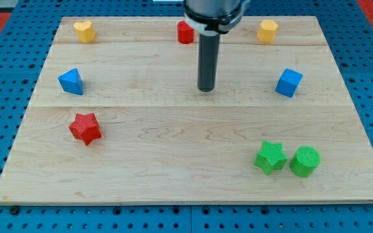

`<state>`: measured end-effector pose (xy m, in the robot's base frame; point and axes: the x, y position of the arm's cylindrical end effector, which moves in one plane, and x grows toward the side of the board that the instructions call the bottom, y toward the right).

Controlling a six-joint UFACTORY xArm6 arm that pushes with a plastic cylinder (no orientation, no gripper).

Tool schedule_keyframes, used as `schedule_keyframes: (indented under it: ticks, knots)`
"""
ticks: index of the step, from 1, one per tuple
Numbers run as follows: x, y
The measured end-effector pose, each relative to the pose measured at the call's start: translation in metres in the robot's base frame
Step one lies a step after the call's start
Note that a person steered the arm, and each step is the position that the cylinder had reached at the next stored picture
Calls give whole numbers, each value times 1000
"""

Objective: Push the red star to the bottom left of the board

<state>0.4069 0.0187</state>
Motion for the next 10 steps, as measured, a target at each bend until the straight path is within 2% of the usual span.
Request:
schedule_keyframes:
  ticks: [2,6,7,9,10]
  knots:
    - [45,-95]
    - [51,-86]
    - [53,6]
    - [92,180]
    - [92,186]
